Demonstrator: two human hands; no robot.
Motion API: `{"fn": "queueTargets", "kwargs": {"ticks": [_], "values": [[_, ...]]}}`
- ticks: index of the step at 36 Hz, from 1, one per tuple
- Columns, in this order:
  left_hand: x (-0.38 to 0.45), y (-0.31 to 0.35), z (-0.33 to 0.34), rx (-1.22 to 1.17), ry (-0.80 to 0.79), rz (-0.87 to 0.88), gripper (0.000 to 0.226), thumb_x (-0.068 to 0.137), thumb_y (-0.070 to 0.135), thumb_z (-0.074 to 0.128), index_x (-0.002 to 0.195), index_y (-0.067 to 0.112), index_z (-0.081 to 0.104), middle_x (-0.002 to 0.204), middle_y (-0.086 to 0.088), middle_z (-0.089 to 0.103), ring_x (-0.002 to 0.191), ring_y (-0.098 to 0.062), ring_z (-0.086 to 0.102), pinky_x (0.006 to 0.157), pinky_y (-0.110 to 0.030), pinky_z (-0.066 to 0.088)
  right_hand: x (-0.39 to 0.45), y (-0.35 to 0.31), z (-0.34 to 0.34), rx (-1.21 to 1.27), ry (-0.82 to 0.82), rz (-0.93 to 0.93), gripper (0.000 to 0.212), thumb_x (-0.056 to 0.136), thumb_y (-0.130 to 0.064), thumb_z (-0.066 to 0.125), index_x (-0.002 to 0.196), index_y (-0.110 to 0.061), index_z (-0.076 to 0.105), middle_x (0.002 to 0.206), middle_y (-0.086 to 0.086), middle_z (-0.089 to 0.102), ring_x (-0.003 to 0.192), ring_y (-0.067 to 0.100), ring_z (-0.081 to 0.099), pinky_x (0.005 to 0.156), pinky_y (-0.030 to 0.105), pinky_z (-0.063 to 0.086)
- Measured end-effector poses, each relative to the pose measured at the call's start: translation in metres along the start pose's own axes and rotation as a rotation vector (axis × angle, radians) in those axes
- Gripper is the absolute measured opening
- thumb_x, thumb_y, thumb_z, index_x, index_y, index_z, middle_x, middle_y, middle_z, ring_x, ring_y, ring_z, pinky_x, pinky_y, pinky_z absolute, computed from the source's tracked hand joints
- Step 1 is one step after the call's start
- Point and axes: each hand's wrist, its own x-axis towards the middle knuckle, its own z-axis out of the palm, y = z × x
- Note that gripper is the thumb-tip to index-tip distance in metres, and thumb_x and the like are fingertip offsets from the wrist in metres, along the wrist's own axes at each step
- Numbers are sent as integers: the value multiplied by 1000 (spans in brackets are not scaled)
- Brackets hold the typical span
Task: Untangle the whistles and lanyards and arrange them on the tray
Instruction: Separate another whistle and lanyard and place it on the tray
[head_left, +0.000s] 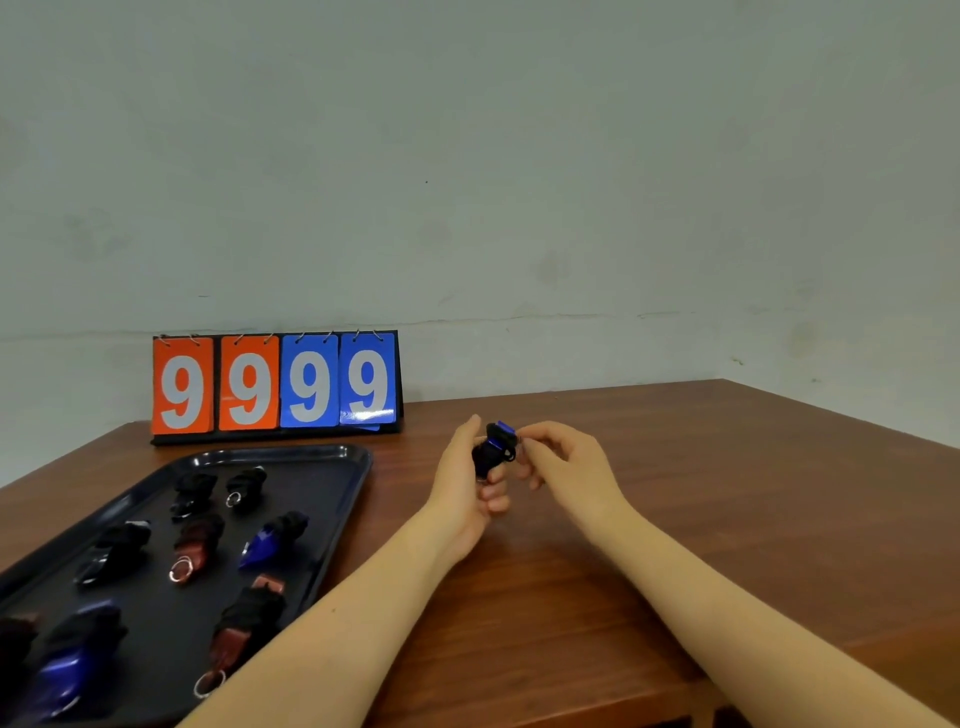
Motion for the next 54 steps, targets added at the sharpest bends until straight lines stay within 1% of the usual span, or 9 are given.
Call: {"fn": "queueTargets", "kwargs": {"ticks": [8,17,27,33,37,41,45,48,54], "values": [[0,-2,0,1,-14,-33,36,93,41,55,105,6,55,55,0,37,42,-8,26,39,-19,23,0,-1,3,130,-35,4,15,93,-9,59,97,-18,70,81,-2,71,64,2,63,58,18,51],[1,-3,7,-160,100,-20,25,100,28,43,103,6,54,49,0,34,38,-8,26,36,-19,22,0,8,6,-35,-72,61,17,94,-14,58,102,-15,73,91,-2,68,78,2,60,65,12,42],[8,-7,4,10,24,-24,40,102,36,36,123,6,55,63,0,46,51,-10,36,46,-22,29,1,4,2,-6,-23,113,21,100,-26,46,109,-20,64,89,-4,64,67,3,55,58,13,44],[7,-8,3,48,-66,-40,39,104,34,32,128,11,52,66,-2,51,51,-12,40,48,-24,32,2,6,1,25,-65,91,19,95,-26,57,112,-25,65,83,-10,67,73,0,62,68,20,51],[3,-7,9,221,15,-7,35,104,37,34,127,15,48,86,-8,62,61,-16,51,51,-26,41,3,6,-3,100,-5,125,13,94,-25,58,104,-25,67,89,-7,72,75,7,64,73,23,51],[-5,-5,10,483,150,99,33,104,34,33,134,21,37,103,-4,54,76,-16,53,54,-25,47,4,8,-10,96,109,215,8,95,-25,57,97,-25,65,91,-5,69,80,15,62,86,36,51],[-19,6,3,699,237,181,32,102,32,37,130,21,45,122,-2,52,84,-13,56,68,-28,53,-3,7,-10,1,128,299,17,96,-21,56,105,-13,67,86,3,69,77,19,61,81,38,52],[-32,29,-3,773,225,193,33,101,28,39,132,19,47,126,-3,53,80,-11,56,78,-32,54,-14,2,-3,-22,115,307,14,96,-19,55,103,-13,66,85,5,69,75,20,61,77,37,51],[-85,87,-45,1093,109,242,28,99,27,44,124,20,53,112,4,55,89,-11,58,71,-24,52,-40,-24,24,-84,-14,324,11,94,-20,59,102,-15,64,91,4,68,75,25,65,73,40,54]]}}
